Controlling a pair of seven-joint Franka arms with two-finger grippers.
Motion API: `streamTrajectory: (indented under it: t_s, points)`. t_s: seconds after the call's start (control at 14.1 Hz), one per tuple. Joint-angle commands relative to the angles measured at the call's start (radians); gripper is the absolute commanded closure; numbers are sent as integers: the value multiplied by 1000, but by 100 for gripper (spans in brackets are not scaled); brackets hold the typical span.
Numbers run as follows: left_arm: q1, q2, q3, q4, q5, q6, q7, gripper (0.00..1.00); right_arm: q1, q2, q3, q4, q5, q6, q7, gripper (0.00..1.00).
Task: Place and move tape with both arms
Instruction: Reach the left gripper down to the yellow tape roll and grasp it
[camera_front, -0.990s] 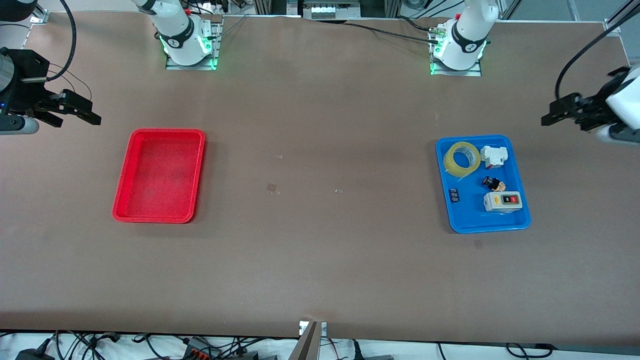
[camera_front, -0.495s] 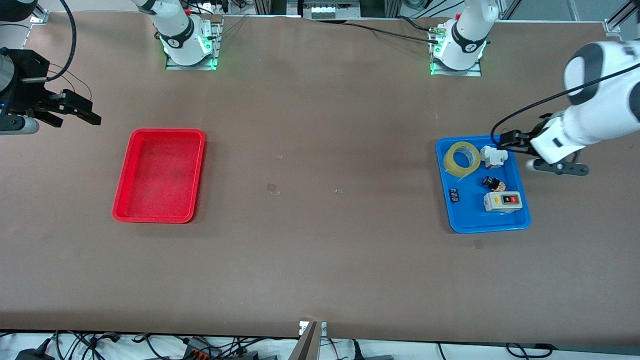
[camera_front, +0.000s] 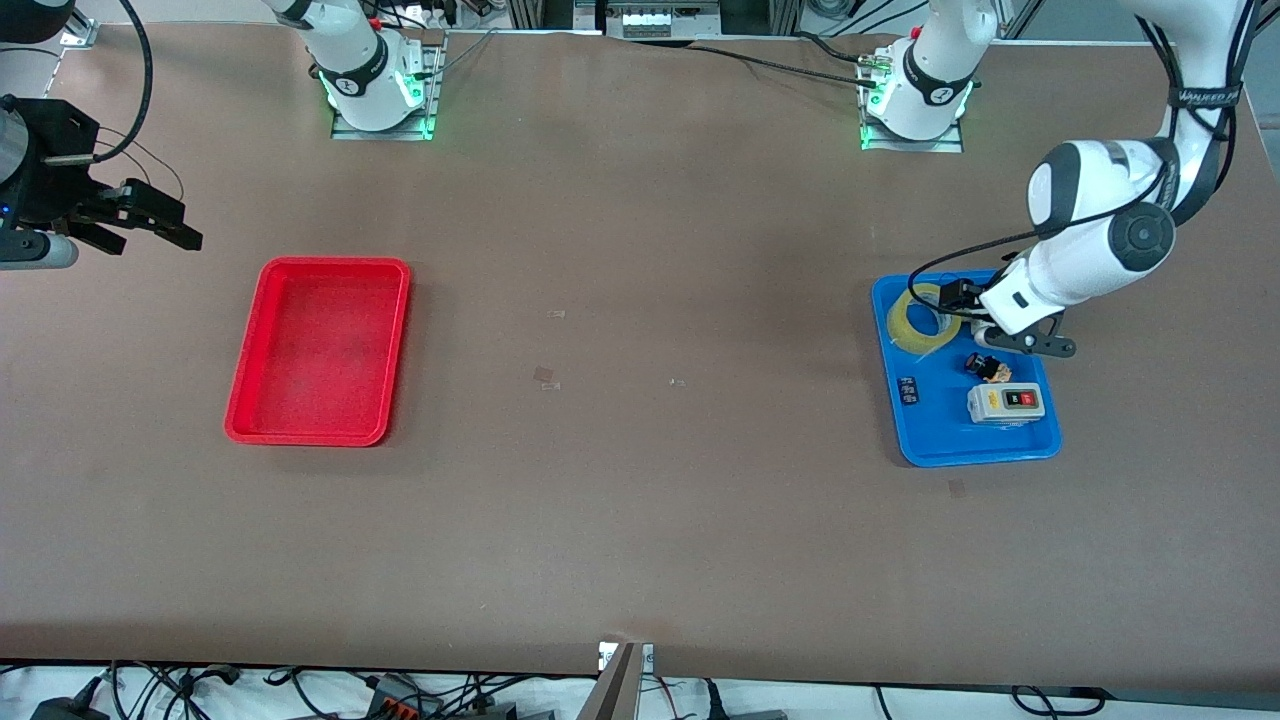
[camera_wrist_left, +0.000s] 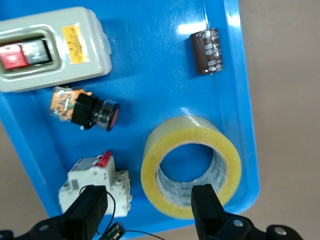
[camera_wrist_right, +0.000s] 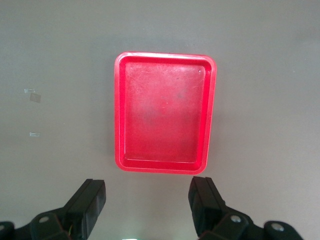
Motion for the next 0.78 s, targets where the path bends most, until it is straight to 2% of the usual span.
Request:
streamTrajectory:
  t_s: [0.0, 0.21, 0.28, 0.35, 0.42, 0.49, 0.57, 0.71]
  points:
    - [-2, 52, -11, 13, -12, 41, 30, 0, 2, -19, 2, -10, -7, -5, -3, 0]
    - [-2, 92, -13, 14, -13, 65, 31, 3, 2, -19, 2, -10, -7, -2, -1, 0]
    - [-2, 101, -13, 14, -13, 65, 30, 12, 2, -19, 2, -10, -7, -2, -3, 0]
    - [-2, 108, -13, 16, -15, 65, 30, 31, 0, -19, 2, -10, -7, -1, -1, 0]
    - [-1, 116, -13, 16, -15, 65, 31, 57, 0, -19, 2, -10, -7, -1, -3, 0]
    - [-1, 116, -13, 16, -15, 64, 31, 75, 0, -19, 2, -10, -7, -1, -3, 0]
    - [-1, 116, -13, 17, -15, 58, 31, 87, 2, -19, 2, -10, -7, -1, -3, 0]
    - [-2, 113, -13, 19, -15, 52, 30, 100, 2, -19, 2, -10, -7, -1, -3, 0]
